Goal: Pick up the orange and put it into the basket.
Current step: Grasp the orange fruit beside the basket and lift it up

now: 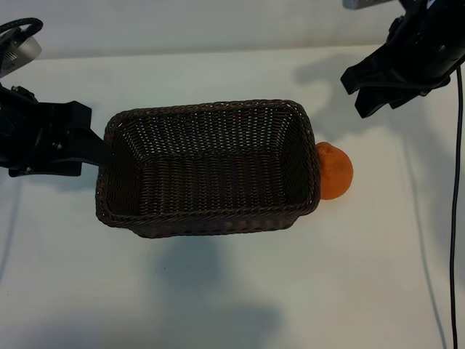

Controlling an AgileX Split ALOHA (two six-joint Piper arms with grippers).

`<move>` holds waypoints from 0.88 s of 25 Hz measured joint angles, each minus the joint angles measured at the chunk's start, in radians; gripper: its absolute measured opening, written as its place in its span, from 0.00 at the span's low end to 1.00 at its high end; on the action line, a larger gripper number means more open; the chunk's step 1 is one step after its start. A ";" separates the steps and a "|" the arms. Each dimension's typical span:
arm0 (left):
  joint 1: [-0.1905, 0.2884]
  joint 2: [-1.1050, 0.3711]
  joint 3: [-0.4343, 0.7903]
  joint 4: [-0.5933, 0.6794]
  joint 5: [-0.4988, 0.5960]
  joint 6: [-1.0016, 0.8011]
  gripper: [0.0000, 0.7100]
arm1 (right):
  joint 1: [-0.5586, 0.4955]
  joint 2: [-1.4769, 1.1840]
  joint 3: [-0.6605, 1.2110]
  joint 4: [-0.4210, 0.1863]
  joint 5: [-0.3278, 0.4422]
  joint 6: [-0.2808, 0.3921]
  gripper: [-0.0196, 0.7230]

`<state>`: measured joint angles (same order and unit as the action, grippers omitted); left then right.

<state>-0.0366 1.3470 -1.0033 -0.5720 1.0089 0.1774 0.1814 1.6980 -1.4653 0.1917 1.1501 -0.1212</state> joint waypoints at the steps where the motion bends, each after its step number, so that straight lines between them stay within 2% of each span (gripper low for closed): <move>1: 0.000 0.000 0.000 0.000 0.000 0.000 0.74 | 0.000 0.016 0.000 -0.005 -0.003 0.002 0.61; 11: 0.000 0.000 0.000 0.000 0.001 0.000 0.74 | 0.000 0.114 0.000 -0.024 -0.087 0.010 0.61; 17: 0.000 0.000 0.000 0.000 0.002 0.000 0.74 | 0.000 0.144 0.000 -0.096 -0.096 0.085 0.61; 22: 0.000 0.000 0.000 0.000 0.002 0.000 0.74 | 0.000 0.183 0.000 -0.107 -0.099 0.109 0.61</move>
<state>-0.0366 1.3470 -1.0033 -0.5720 1.0110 0.1777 0.1814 1.8808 -1.4653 0.0847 1.0513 -0.0124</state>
